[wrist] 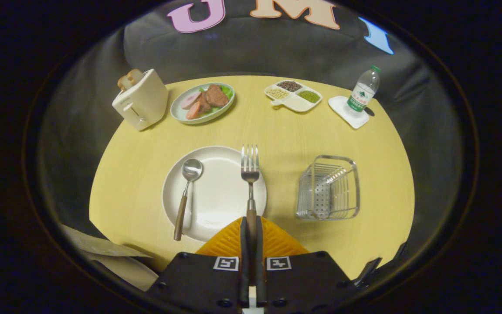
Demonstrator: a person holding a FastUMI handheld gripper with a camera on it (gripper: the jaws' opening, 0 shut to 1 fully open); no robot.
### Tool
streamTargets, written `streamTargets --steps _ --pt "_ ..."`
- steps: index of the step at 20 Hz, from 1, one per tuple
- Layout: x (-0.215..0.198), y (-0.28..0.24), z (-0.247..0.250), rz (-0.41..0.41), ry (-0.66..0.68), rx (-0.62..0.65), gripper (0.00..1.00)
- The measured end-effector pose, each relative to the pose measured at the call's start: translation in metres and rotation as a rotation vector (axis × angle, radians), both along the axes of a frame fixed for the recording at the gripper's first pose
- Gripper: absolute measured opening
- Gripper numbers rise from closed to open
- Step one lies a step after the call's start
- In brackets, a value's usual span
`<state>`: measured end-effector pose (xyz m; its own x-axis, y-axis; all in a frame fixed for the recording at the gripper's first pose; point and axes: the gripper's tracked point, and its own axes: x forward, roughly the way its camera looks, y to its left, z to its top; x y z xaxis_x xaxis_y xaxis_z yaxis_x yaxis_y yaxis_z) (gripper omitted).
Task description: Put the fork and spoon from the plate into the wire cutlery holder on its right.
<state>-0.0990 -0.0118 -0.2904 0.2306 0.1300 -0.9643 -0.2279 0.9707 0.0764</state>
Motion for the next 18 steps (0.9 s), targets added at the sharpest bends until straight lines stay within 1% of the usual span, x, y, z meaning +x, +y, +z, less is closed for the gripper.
streamTargets --steps 3,6,10,14,17,18 --pt "0.002 -0.035 0.014 -0.006 0.013 -0.043 0.09" --pt "0.003 -0.064 0.025 -0.039 0.022 -0.059 0.09" --pt "0.000 -0.101 0.022 -0.067 0.067 -0.109 0.09" --pt "-0.001 -0.111 0.013 -0.081 0.096 -0.125 0.11" --pt "0.003 -0.111 0.011 -0.091 0.098 -0.110 0.13" --pt "0.003 -0.107 0.009 -0.098 0.096 -0.093 0.24"
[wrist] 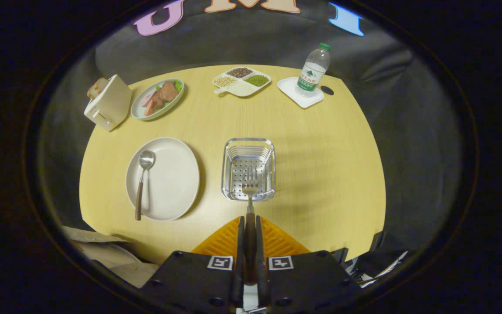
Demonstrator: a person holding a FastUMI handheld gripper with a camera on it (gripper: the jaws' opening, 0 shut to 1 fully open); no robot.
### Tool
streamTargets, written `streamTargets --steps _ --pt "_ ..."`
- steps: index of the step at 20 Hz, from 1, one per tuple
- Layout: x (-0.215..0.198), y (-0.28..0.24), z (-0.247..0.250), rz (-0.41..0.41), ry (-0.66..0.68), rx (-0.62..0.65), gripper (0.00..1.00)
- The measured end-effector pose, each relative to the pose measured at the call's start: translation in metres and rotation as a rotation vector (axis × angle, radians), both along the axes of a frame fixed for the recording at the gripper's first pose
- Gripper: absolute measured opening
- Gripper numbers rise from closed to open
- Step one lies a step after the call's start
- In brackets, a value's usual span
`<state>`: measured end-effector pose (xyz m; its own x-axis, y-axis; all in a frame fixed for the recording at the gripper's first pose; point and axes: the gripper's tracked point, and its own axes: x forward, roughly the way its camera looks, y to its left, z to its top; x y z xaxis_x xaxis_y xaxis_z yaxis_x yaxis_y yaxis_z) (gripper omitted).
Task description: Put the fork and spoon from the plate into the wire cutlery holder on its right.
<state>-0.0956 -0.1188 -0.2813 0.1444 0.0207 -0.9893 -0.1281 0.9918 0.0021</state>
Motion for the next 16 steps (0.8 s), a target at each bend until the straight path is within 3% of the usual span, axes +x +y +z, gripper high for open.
streamTargets --steps 7,13,16 --pt "0.035 0.025 0.018 -0.095 -0.195 0.070 1.00" --pt "0.055 0.072 0.030 -0.111 -0.433 0.112 1.00" --pt "0.051 0.107 0.027 -0.091 -0.478 0.151 0.99"
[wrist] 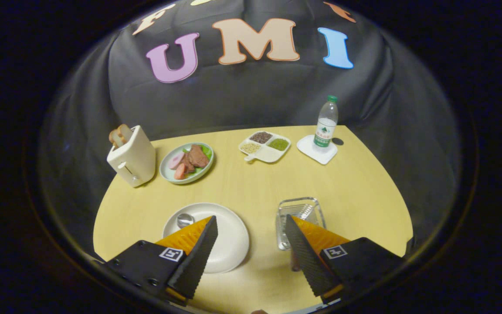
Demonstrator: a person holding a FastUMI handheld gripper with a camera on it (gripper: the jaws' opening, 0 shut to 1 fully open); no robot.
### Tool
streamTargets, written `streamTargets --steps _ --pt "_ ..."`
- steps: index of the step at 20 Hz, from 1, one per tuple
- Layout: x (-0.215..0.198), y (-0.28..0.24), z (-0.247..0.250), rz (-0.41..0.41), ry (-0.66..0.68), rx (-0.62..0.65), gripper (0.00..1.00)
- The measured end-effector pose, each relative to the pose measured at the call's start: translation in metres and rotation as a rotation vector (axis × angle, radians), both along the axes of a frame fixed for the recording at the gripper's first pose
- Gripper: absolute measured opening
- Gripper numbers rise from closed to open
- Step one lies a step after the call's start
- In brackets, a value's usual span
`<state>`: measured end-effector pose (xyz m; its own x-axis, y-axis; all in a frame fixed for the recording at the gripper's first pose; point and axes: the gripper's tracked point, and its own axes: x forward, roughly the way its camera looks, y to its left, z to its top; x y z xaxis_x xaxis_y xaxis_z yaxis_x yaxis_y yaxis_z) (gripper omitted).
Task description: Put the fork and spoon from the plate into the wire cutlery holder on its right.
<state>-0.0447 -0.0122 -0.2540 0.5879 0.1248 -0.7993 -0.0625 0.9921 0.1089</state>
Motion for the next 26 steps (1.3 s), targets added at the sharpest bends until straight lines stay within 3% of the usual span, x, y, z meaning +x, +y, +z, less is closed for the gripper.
streamTargets --steps 4,10,18,21,26 --pt "-0.009 0.047 -0.020 0.060 -0.038 0.031 0.99" --pt "-0.040 0.104 -0.063 0.163 0.037 0.045 1.00" --pt "-0.069 0.129 -0.108 0.276 0.143 -0.024 0.99" --pt "-0.078 0.131 -0.123 0.305 0.181 -0.058 0.91" --pt "-0.092 0.130 -0.138 0.304 0.262 -0.074 0.40"
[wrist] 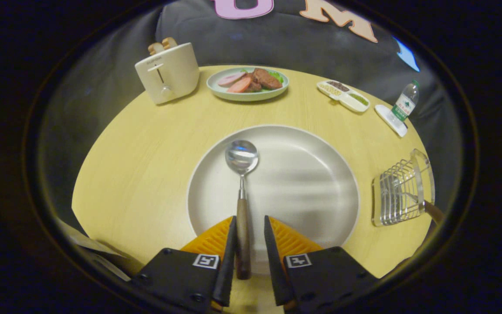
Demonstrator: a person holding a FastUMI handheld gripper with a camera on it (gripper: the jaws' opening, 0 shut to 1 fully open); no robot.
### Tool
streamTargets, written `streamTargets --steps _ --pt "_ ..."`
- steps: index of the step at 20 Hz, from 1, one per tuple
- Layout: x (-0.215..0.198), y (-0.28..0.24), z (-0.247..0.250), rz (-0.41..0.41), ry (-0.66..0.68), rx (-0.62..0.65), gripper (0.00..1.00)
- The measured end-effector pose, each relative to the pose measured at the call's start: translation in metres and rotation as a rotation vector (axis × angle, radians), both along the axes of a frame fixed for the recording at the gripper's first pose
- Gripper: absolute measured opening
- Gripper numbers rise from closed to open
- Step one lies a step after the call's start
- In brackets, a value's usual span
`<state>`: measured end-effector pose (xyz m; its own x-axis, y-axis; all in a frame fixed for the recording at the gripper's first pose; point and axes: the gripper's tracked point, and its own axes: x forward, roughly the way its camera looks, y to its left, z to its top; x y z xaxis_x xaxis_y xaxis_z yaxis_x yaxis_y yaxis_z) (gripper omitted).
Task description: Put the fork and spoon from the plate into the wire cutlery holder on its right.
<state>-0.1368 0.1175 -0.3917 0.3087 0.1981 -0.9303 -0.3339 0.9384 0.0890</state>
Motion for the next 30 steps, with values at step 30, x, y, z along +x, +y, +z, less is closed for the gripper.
streamTargets --steps 30 --pt "0.041 -0.094 0.120 -0.017 0.106 -0.021 0.09"
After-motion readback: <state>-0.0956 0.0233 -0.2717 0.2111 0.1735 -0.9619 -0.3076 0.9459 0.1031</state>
